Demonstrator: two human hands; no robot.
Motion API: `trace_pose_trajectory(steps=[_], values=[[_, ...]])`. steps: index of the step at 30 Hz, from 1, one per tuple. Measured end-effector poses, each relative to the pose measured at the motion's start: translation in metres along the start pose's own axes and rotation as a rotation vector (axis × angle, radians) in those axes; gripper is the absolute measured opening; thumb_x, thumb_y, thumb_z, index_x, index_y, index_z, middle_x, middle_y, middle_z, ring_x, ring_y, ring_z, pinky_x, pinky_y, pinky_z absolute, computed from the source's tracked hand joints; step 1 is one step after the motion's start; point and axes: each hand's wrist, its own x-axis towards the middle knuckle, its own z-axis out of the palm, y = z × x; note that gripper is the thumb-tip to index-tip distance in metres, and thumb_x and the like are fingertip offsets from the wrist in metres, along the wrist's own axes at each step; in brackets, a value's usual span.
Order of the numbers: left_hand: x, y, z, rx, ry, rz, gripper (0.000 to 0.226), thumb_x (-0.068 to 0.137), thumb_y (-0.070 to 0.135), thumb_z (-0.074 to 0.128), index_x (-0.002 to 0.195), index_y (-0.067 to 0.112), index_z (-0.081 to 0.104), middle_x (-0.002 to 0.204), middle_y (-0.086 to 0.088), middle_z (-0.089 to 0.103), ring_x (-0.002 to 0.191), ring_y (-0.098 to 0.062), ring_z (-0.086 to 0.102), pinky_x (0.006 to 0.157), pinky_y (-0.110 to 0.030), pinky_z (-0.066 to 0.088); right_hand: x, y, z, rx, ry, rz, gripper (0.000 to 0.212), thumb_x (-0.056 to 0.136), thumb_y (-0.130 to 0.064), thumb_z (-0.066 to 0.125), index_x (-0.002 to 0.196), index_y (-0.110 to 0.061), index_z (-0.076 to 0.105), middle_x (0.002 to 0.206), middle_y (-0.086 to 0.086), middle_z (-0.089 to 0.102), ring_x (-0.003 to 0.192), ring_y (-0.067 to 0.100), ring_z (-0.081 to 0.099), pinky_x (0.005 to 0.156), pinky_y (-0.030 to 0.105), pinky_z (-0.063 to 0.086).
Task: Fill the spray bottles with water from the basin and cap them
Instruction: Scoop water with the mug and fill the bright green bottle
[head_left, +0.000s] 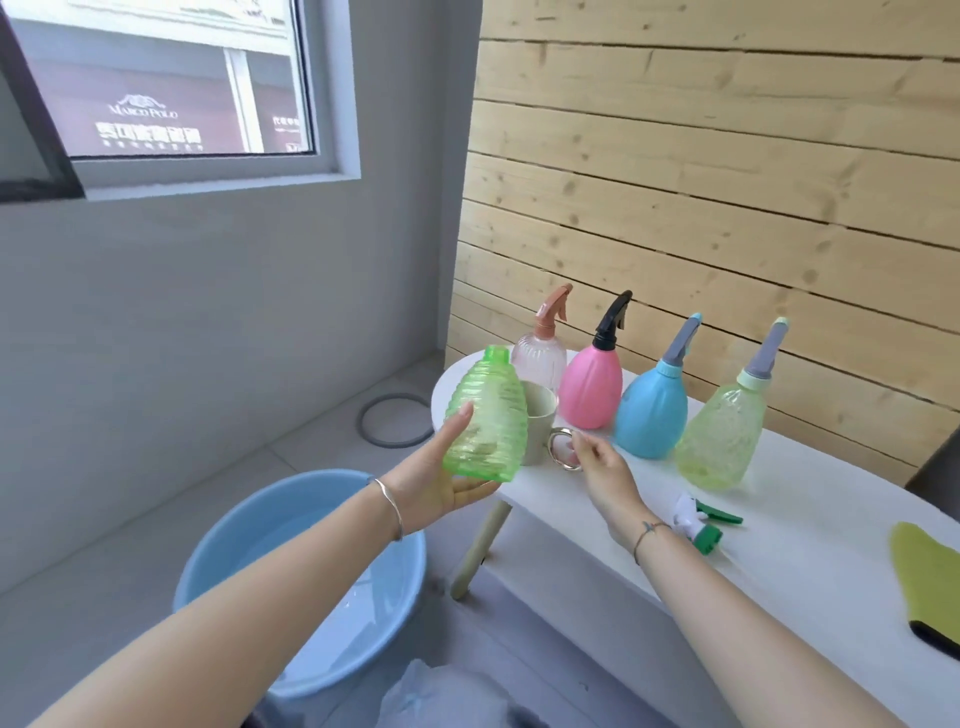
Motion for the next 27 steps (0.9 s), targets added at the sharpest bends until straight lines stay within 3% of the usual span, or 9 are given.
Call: trace_pose_trajectory(steps=[4,9,12,17,23,27], values=[[-0.016,0.009,-0.033,0.046,0.017,0.062,0.077,0.061,0.047,0.077,0.13,0.019,0.056,0.126,-0.007,0.066,0.117,-0.024,0.062,0.096,-0.038,0.053,0.006,0.004,0.019,0.008,0.033,-0.034,0.034,0.102,-0.028,0.041,0.098,-0.001,0.061,0.09,0.003,0.058,0.081,0.014,0.048,0.064,0.02,0.035],[-0.028,0.021,-0.08,0.183,0.096,0.123,0.077,0.061,0.041,0.079,0.131,0.025,0.054,0.129,-0.003,0.064,0.115,-0.022,0.063,0.096,-0.039,0.051,0.012,0.0,0.042,0.132,0.111,0.012,0.028,0.102,-0.021,0.039,0.075,-0.018,0.045,0.074,0.001,0.043,0.075,0.018,0.038,0.062,0.024,0.03],[-0.036,0.028,-0.109,0.195,0.182,0.157,0.076,0.058,0.043,0.08,0.128,0.027,0.055,0.128,-0.002,0.065,0.113,-0.021,0.065,0.093,-0.04,0.053,0.014,-0.01,0.059,0.216,0.132,0.009,0.034,0.098,-0.019,0.044,0.066,-0.021,0.034,0.071,0.001,0.035,0.067,0.015,0.031,0.069,0.031,0.026],[-0.041,0.033,-0.164,0.094,0.322,0.161,0.069,0.067,0.057,0.07,0.129,0.029,0.055,0.124,0.001,0.067,0.105,-0.015,0.068,0.076,-0.033,0.059,0.013,-0.036,0.111,0.256,-0.018,-0.064,0.039,0.097,-0.037,0.051,0.065,-0.023,0.033,0.065,-0.004,0.031,0.063,0.011,0.03,0.063,0.025,0.026],[-0.04,0.025,-0.249,0.063,0.466,0.16,0.056,0.071,0.052,0.065,0.121,0.027,0.06,0.113,0.003,0.07,0.098,-0.013,0.07,0.073,-0.031,0.059,0.019,-0.035,0.203,0.212,-0.215,-0.119,0.047,0.092,-0.031,0.062,0.05,-0.025,0.04,0.058,-0.006,0.031,0.059,0.007,0.034,0.054,0.012,0.03],[-0.034,0.008,-0.301,0.09,0.548,0.236,0.038,0.073,0.039,0.067,0.108,0.023,0.064,0.101,-0.002,0.069,0.088,-0.017,0.07,0.08,-0.038,0.058,0.024,-0.011,0.257,0.17,-0.331,-0.117,0.028,0.089,-0.018,0.067,0.071,0.001,0.057,0.044,-0.015,0.045,0.05,-0.003,0.053,0.056,0.006,0.04]])
